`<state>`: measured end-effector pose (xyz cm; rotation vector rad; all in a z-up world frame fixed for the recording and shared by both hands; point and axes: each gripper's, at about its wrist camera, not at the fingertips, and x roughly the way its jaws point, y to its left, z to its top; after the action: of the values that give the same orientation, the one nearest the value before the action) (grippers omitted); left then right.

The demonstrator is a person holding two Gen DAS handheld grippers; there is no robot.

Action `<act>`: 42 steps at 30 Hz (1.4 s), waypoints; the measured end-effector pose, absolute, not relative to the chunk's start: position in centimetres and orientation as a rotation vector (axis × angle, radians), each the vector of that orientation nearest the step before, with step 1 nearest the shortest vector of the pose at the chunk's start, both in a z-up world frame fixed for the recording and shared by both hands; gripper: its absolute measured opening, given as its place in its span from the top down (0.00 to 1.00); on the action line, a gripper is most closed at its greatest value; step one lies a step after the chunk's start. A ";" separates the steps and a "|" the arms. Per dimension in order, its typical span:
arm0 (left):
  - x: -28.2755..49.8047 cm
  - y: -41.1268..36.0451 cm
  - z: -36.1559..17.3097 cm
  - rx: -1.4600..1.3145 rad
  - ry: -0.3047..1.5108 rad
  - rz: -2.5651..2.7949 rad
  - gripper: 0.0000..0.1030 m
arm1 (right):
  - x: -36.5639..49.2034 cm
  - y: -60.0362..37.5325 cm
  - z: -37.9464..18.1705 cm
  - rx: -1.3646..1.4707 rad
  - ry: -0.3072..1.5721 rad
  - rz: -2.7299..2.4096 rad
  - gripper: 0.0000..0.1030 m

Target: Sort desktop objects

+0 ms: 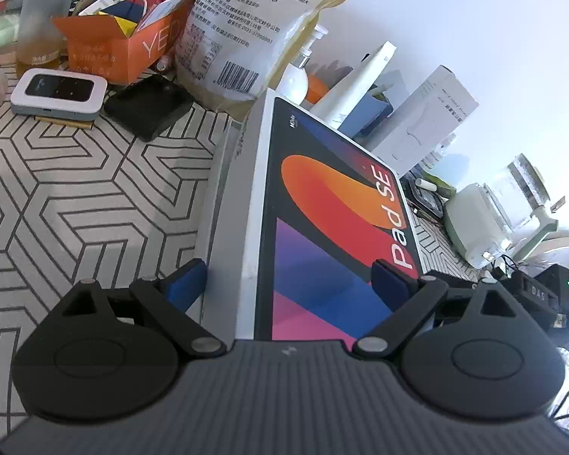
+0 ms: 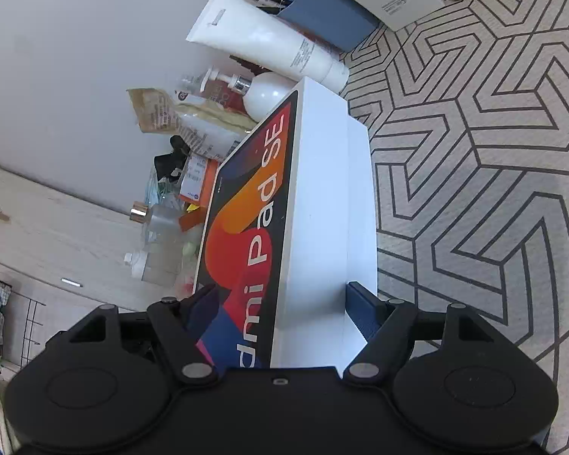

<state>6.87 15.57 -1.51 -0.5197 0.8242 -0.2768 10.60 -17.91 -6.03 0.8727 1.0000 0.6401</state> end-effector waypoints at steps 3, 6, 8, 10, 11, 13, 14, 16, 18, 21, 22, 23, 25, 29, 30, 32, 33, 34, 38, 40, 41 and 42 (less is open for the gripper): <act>6.8 15.4 -1.5 -0.513 0.819 -0.275 0.09 | 10.7 -17.7 -6.3 0.870 1.011 0.631 0.23; 6.9 15.5 -1.5 -0.521 0.819 -0.274 0.09 | 10.8 -17.5 -6.5 0.866 1.014 0.624 0.23; 6.9 15.5 -1.5 -0.526 0.820 -0.273 0.09 | 10.9 -17.4 -6.5 0.857 1.005 0.622 0.22; 7.0 15.5 -1.5 -0.528 0.822 -0.272 0.09 | 10.9 -17.4 -6.5 0.866 0.997 0.622 0.22; 7.0 15.5 -1.5 -0.530 0.823 -0.271 0.09 | 10.9 -17.5 -6.5 0.873 0.993 0.623 0.22; 7.0 15.5 -1.5 -0.530 0.820 -0.270 0.09 | 10.9 -17.6 -6.5 0.887 0.984 0.624 0.22; 7.0 15.4 -1.5 -0.528 0.819 -0.269 0.09 | 10.9 -17.7 -6.5 0.891 0.980 0.625 0.22; 7.1 15.4 -1.5 -0.529 0.818 -0.270 0.09 | 10.8 -17.7 -6.4 0.894 0.973 0.626 0.22; 7.2 15.7 -1.5 -0.542 0.818 -0.277 0.09 | 10.8 -17.7 -6.3 0.891 0.965 0.625 0.22; 7.2 15.9 -1.5 -0.553 0.821 -0.284 0.09 | 10.7 -17.6 -6.1 0.884 0.958 0.624 0.22; 7.1 15.8 -1.4 -0.545 0.819 -0.287 0.09 | 10.7 -17.5 -6.1 0.877 0.956 0.622 0.22; 6.9 15.7 -1.3 -0.533 0.816 -0.289 0.09 | 10.7 -17.4 -6.0 0.867 0.954 0.621 0.22; 6.6 15.4 -1.1 -0.511 0.808 -0.291 0.09 | 10.7 -17.2 -5.9 0.848 0.953 0.612 0.22; 6.3 15.3 -0.9 -0.497 0.797 -0.287 0.09 | 10.5 -16.6 -5.6 0.805 0.948 0.601 0.22; 6.3 15.3 -0.8 -0.499 0.796 -0.285 0.09 | 10.5 -16.5 -5.6 0.798 0.947 0.599 0.22; 6.1 15.4 -0.7 -0.508 0.787 -0.274 0.09 | 10.5 -16.5 -5.6 0.792 0.943 0.595 0.22; 5.8 15.4 -0.5 -0.514 0.772 -0.275 0.09 | 10.5 -16.4 -5.5 0.790 0.941 0.593 0.22; 5.6 15.4 -0.2 -0.514 0.753 -0.277 0.09 | 10.4 -16.4 -5.5 0.787 0.938 0.591 0.22; 5.1 14.2 0.7 -0.441 0.709 -0.268 0.09 | 10.3 -16.1 -5.3 0.757 0.926 0.584 0.22; 5.2 13.7 0.8 -0.397 0.710 -0.258 0.09 | 10.3 -16.0 -5.4 0.754 0.926 0.579 0.22; 5.3 13.6 0.7 -0.392 0.711 -0.252 0.09 | 10.4 -16.0 -5.4 0.753 0.926 0.578 0.22; 5.3 13.6 0.6 -0.393 0.712 -0.248 0.09 | 10.4 -16.0 -5.4 0.755 0.926 0.578 0.22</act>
<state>5.33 13.63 0.63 -0.3933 0.7117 -0.2482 10.38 -16.04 -5.41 0.7553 0.9262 0.5776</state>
